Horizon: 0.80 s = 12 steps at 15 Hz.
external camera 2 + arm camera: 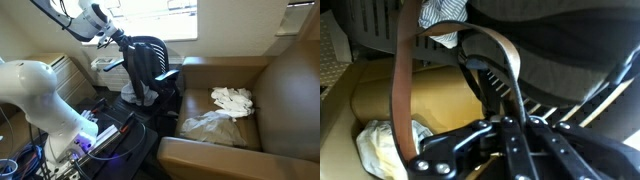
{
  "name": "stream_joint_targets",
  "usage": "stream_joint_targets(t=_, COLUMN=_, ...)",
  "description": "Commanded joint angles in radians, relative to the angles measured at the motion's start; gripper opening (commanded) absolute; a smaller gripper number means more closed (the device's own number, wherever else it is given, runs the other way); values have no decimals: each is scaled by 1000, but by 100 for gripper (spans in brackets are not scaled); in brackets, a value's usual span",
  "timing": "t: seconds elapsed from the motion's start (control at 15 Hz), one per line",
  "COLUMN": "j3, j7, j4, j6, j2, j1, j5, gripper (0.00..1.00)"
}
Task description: Pick up the belt from the armchair and move it to the couch
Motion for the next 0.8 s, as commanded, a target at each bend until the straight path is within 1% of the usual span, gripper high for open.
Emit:
stream_joint_targets(t=0.0, j3=-57, j7=-33, j4=-217, j6=70, j2=-252, j1=-32, j5=-149, gripper=1)
stream_joint_targets(t=0.07, j3=-79, j7=-43, j4=-261, j6=81, j2=-308, j1=-44, j5=-209, gripper=1)
stream_joint_targets(t=0.13, j3=-88, j7=163, j4=-278, j6=-37, j2=-361, j1=-62, j5=-246, gripper=1)
stream_joint_targets(t=0.2, j3=-106, j7=196, j4=-317, j6=-39, j2=-396, j1=-98, j5=-300, gripper=1)
stream_joint_targets(t=0.27, j3=-126, j7=256, j4=-341, j6=-53, j2=-409, j1=-141, j5=-369, gripper=1)
stream_joint_targets(t=0.33, j3=-148, j7=316, j4=-350, j6=-50, j2=-376, j1=-183, j5=-439, gripper=1)
stream_joint_targets(t=0.4, j3=-126, j7=240, j4=-295, j6=-49, j2=-355, j1=-111, j5=-352, gripper=5)
stream_joint_targets(t=0.47, j3=-146, j7=275, j4=-323, j6=-51, j2=-367, j1=-149, j5=-402, gripper=5)
stream_joint_targets(t=0.53, j3=-158, j7=282, j4=-336, j6=-51, j2=-368, j1=-171, j5=-419, gripper=5)
stream_joint_targets(t=0.6, j3=-162, j7=282, j4=-340, j6=-51, j2=-368, j1=-178, j5=-421, gripper=1)
stream_joint_targets(t=0.67, j3=-120, j7=412, j4=-295, j6=-173, j2=-372, j1=-203, j5=-481, gripper=1)
stream_joint_targets(t=0.73, j3=-152, j7=402, j4=-289, j6=-182, j2=-394, j1=-228, j5=-493, gripper=1)
